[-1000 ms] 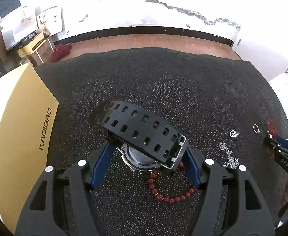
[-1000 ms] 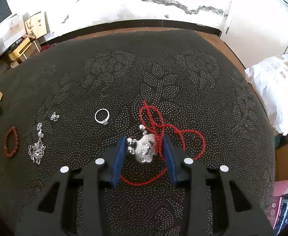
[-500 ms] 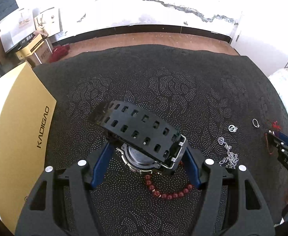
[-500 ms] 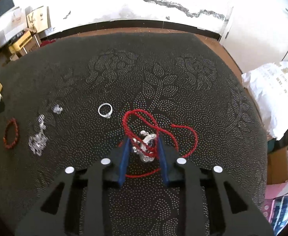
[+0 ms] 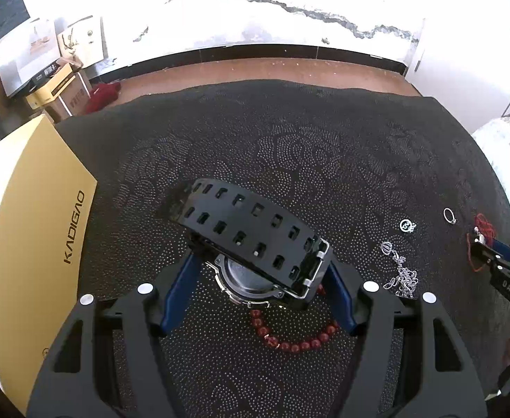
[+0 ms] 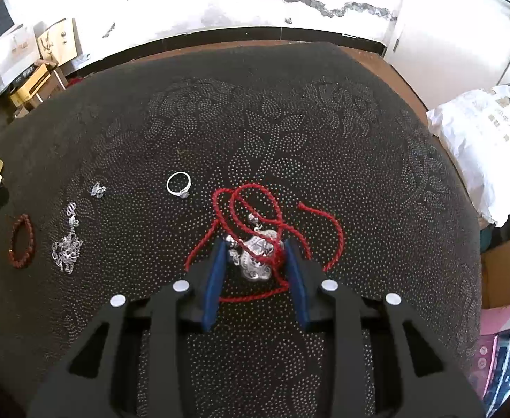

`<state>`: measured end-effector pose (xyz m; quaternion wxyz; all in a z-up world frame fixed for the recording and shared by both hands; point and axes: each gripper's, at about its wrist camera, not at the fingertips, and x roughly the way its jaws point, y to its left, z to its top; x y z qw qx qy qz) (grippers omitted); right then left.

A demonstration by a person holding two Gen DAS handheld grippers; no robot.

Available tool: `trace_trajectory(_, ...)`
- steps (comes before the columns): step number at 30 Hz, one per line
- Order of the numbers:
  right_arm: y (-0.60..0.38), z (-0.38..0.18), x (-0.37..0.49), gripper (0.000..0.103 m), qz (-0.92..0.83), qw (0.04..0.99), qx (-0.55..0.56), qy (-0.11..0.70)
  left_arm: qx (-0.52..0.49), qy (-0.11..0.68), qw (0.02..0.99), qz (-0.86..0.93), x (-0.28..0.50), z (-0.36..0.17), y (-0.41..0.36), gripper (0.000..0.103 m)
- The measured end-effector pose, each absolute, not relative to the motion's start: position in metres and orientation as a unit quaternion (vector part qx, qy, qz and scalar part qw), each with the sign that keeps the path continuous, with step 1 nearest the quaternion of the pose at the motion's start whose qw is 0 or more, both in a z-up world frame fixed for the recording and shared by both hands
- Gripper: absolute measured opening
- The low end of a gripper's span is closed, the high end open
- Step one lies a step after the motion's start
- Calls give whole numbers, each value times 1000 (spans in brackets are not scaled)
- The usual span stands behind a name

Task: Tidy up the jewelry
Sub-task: 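Close the left tool on the black watch while the right tool grasps the silver pendant, then carry the watch in the left tool and pendant in the right tool over the box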

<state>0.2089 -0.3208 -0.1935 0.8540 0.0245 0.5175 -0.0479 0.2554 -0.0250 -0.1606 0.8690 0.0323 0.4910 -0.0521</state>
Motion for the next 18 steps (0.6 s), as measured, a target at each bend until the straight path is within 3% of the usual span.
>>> trace_trajectory(18,-241,-117,176,34,22,882,-6,470,26,476,877,-63,206,-118,-11,66)
